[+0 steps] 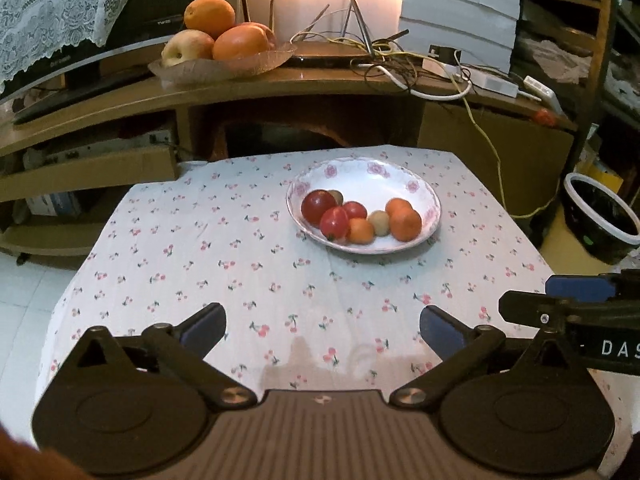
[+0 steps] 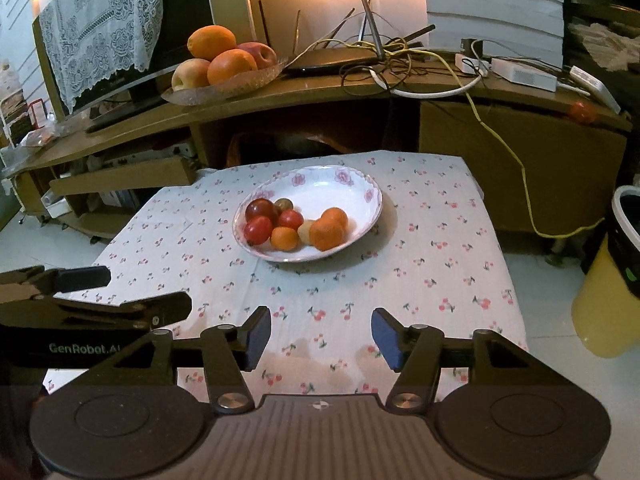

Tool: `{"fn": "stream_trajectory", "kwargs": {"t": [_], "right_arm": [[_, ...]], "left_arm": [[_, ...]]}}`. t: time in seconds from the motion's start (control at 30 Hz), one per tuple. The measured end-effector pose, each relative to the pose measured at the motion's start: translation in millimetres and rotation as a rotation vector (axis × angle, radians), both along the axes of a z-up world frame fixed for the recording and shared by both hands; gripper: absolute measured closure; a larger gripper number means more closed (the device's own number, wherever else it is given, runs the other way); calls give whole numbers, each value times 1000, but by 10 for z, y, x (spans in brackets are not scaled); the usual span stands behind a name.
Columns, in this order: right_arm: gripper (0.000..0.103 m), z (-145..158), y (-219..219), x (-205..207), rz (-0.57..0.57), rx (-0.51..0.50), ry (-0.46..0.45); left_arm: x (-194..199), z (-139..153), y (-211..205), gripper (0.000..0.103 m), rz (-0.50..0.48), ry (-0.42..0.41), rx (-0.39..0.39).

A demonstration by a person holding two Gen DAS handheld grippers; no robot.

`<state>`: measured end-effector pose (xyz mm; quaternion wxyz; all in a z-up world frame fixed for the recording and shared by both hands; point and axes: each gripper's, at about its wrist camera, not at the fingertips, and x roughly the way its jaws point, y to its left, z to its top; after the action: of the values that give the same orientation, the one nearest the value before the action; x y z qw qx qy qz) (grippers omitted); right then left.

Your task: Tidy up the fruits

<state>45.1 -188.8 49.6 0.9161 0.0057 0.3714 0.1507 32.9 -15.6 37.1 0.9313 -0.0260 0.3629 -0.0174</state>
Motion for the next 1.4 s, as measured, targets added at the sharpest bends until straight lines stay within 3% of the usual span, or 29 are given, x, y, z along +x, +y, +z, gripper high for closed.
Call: {"fn": "stream_trajectory", "kwargs": {"t": [0.53,0.93,1.4], "right_arm": [[44,-7,-4,-408,-28,13,7],[44,-32,38,-574,-23,7,13],[44,-103,65,-663,-14,-7,32]], "left_arm": [[-284,10,-101,0,0,25,11],[-469,-12,-118,0,28,12,50],[-527,-81,-123,0,37,59,76]]}}
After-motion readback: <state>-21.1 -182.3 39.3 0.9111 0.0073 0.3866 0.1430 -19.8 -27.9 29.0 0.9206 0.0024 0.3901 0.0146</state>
